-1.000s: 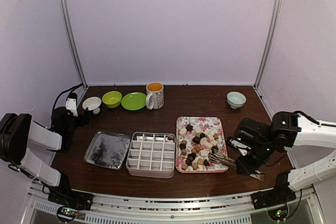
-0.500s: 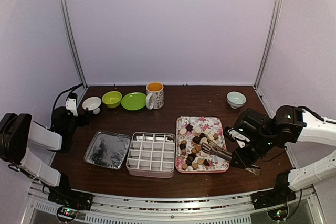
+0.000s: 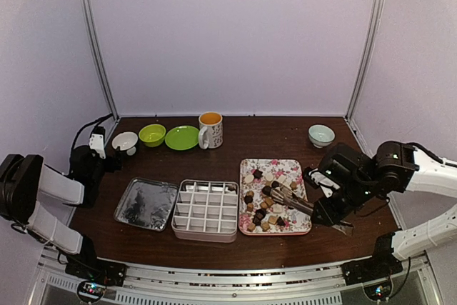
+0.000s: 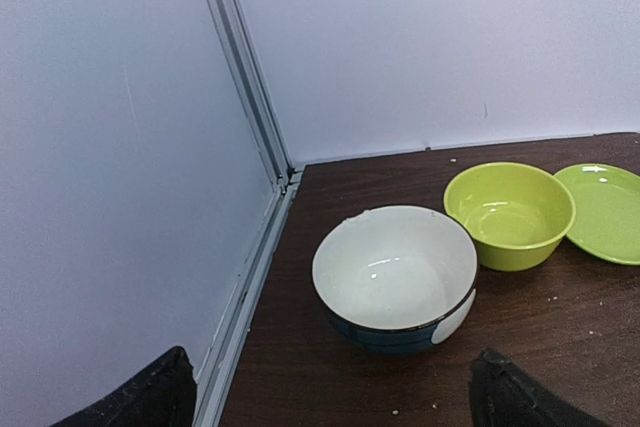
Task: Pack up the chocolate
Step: Place the fake chocolate in the empty pocket of the box.
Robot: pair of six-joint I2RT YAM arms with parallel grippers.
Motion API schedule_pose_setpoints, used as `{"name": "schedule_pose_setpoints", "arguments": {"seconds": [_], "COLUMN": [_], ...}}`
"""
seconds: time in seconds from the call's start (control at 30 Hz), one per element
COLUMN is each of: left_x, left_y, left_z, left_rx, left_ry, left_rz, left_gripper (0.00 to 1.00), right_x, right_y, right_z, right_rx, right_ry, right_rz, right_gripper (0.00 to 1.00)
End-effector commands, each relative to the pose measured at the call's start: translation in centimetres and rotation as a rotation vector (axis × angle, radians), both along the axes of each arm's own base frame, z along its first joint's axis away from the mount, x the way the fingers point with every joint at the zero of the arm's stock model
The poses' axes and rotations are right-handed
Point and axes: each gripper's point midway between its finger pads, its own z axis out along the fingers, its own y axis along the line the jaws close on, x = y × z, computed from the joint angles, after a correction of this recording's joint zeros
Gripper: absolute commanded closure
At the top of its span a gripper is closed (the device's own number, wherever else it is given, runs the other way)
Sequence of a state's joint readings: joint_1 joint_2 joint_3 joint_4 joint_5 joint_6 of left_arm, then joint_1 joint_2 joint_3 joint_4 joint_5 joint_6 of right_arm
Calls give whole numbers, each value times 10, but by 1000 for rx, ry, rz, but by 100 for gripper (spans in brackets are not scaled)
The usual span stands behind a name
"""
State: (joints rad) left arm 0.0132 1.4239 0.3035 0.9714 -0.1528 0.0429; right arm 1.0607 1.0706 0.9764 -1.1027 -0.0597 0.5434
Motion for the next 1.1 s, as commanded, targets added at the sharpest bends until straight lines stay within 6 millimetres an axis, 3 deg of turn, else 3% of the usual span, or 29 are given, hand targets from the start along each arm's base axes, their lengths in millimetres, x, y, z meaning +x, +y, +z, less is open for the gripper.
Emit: {"name": "schedule_pose_setpoints", "arguments": {"seconds": [0.0,0.4,0.77,1.07], "left_x": [6,6,6,6], "left_y": [3,3,3,3], "left_z": [21,21,21,21], "left_rx": [-5,-5,-5,-5], "left_ry": [-75,-74,-73,-74], "left_rz": [10,9,9,9], "left_gripper": [2,2,2,2], "right_x": [15,45,63,70], "right_y": [12,61,96,109], "right_z": [21,56,60,56], "right_rx": [50,169,251,255], "right_ry": [-88,-188,-220,-224], "right_rz": [2,17,20,29], "right_gripper": [75,75,75,75]}}
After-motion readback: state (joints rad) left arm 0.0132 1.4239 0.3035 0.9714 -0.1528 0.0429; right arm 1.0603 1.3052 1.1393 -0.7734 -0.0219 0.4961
